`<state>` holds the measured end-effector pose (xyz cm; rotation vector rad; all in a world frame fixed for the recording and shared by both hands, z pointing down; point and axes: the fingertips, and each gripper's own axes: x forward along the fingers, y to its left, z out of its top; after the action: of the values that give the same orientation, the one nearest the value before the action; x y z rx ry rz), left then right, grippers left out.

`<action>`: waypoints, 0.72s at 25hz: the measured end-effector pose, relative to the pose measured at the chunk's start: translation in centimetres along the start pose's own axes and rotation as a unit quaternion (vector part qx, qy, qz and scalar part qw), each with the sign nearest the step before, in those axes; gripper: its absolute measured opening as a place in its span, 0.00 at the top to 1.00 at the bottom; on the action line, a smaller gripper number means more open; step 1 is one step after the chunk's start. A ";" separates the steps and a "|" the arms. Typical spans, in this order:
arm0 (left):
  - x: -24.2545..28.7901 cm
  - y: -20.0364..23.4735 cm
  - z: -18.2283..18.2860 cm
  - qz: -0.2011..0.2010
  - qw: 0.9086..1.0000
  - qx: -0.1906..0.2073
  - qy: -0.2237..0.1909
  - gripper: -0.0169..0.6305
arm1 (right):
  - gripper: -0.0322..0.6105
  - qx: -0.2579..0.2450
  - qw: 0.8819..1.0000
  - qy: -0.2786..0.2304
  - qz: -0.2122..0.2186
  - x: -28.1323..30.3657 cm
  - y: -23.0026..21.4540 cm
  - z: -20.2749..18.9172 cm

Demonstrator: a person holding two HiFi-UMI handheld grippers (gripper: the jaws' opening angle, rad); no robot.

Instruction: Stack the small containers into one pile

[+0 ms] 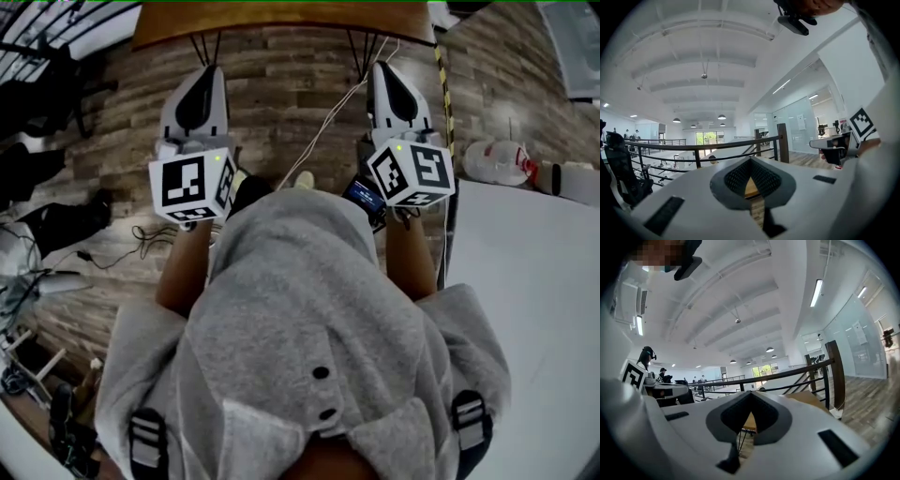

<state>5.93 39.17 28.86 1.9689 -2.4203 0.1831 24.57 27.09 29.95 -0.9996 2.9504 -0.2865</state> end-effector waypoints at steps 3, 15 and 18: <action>-0.5 0.2 0.2 0.007 1.000 0.004 -0.003 0.96 | 0.93 0.001 1.000 0.003 0.011 0.2 0.3 -0.2; -0.4 -1.1 0.4 -0.004 1.000 0.011 -0.008 0.96 | 0.93 0.005 1.000 0.002 0.021 -0.4 -0.2 0.0; 0.0 -1.1 0.8 -0.009 1.000 0.015 -0.013 0.96 | 0.93 0.004 1.000 -0.004 0.019 -0.2 -0.3 0.3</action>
<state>7.07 38.84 28.18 2.0174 -2.4284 0.1968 24.92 26.90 29.71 -0.9401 2.9541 -0.2927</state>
